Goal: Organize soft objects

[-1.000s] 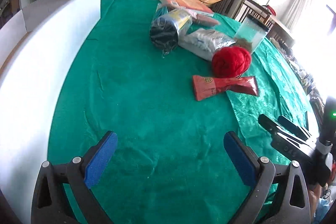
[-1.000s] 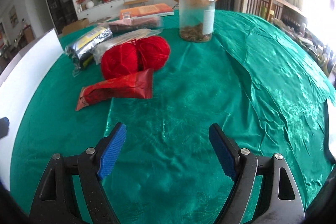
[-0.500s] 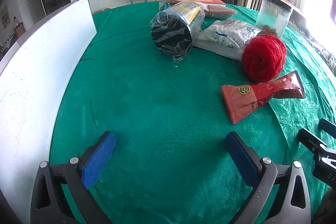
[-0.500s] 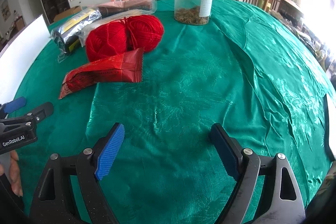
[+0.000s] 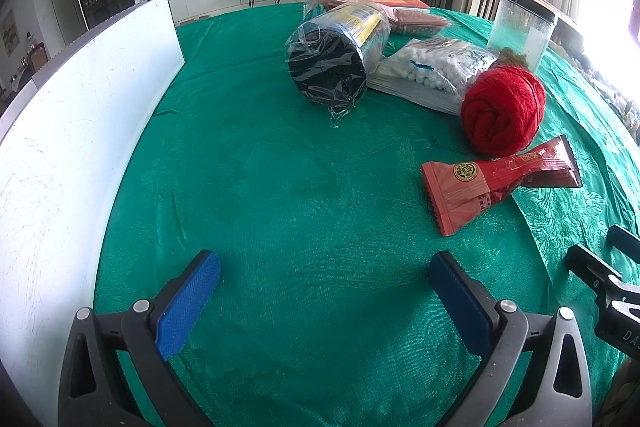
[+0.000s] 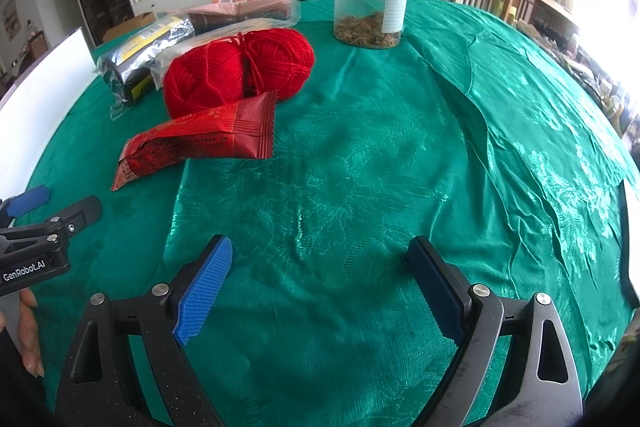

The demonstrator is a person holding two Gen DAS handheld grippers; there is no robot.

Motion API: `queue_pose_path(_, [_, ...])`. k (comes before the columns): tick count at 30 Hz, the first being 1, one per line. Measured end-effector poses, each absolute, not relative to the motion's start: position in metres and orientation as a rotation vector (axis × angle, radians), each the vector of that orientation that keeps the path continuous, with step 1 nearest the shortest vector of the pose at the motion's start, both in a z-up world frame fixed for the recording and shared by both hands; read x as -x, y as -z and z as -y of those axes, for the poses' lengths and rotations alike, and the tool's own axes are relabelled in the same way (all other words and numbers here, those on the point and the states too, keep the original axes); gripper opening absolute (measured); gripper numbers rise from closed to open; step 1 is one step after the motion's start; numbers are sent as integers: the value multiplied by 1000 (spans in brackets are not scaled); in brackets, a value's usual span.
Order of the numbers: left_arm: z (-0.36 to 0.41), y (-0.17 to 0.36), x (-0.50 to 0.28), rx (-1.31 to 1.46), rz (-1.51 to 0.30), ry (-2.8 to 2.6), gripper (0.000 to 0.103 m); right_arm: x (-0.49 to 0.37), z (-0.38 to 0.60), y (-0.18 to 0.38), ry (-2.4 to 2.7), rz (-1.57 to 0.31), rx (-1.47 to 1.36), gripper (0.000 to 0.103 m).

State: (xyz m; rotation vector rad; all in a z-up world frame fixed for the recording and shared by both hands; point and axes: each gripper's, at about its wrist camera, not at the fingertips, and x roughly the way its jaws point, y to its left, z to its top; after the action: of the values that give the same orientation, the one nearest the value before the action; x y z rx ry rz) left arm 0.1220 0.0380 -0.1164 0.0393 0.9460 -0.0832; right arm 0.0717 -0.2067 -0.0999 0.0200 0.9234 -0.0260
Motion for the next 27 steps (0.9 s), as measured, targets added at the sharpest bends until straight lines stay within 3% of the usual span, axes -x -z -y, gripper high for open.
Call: queue_pose_path(27, [-37, 117, -122, -42, -945, 81, 103, -72, 207, 100, 25, -925, -19, 93])
